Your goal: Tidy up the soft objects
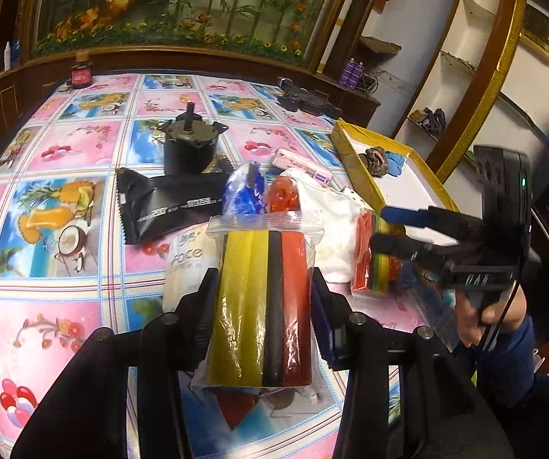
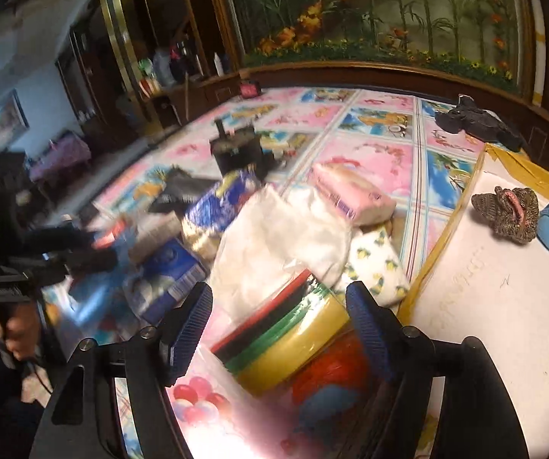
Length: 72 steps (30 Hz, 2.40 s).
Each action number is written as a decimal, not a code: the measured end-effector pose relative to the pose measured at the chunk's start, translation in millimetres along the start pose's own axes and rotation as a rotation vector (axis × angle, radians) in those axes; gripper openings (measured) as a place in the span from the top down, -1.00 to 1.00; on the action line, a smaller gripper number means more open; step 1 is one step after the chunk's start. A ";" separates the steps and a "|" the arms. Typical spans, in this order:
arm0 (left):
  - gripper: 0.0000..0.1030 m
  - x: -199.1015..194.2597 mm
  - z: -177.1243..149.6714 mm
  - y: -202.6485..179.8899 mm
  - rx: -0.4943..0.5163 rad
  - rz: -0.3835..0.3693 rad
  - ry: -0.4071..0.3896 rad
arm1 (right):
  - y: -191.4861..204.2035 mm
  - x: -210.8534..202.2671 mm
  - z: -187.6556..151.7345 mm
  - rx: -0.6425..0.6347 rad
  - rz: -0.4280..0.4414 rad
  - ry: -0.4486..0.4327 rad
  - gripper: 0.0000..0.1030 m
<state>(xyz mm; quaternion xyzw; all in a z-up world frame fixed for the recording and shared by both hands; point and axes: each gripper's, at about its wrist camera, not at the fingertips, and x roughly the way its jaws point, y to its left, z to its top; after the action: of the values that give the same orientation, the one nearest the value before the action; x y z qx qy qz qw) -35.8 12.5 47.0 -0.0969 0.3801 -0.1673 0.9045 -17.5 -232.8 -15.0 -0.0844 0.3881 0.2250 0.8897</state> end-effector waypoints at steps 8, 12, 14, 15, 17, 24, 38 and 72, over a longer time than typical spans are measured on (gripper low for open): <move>0.17 -14.3 -15.1 27.5 -0.035 0.025 -0.032 | 62.7 -2.4 -11.1 -0.130 0.026 0.014 -0.39; 0.17 -9.5 -19.9 42.5 -0.071 0.007 -0.025 | 60.0 -2.5 -25.3 -0.044 -0.059 0.073 -0.39; 0.17 -8.6 -19.8 45.0 -0.079 -0.019 -0.023 | 58.6 -1.7 -29.4 0.018 -0.021 0.111 -0.39; 0.17 -10.7 -19.1 43.7 -0.069 -0.030 -0.042 | 60.4 0.2 -29.6 0.046 -0.003 0.139 -0.39; 0.17 -11.0 -19.6 41.0 -0.050 -0.033 -0.048 | 64.6 3.4 -30.7 0.074 0.003 0.169 -0.39; 0.17 -15.5 -21.5 40.8 -0.039 -0.051 -0.061 | 82.3 21.3 -28.4 -0.007 -0.158 0.200 0.11; 0.17 -15.3 -15.6 33.3 -0.047 -0.070 -0.051 | 24.7 -41.3 -5.9 0.153 -0.053 -0.069 0.25; 0.18 190.8 111.6 -232.1 0.195 -0.343 0.209 | -262.8 -130.0 15.2 0.794 -0.300 -0.334 0.25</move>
<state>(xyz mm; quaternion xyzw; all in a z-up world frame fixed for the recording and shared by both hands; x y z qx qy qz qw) 116.3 -268.7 69.5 -0.0544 0.4318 -0.3637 0.8236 37.2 -503.9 83.7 0.2455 0.2790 -0.0620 0.9263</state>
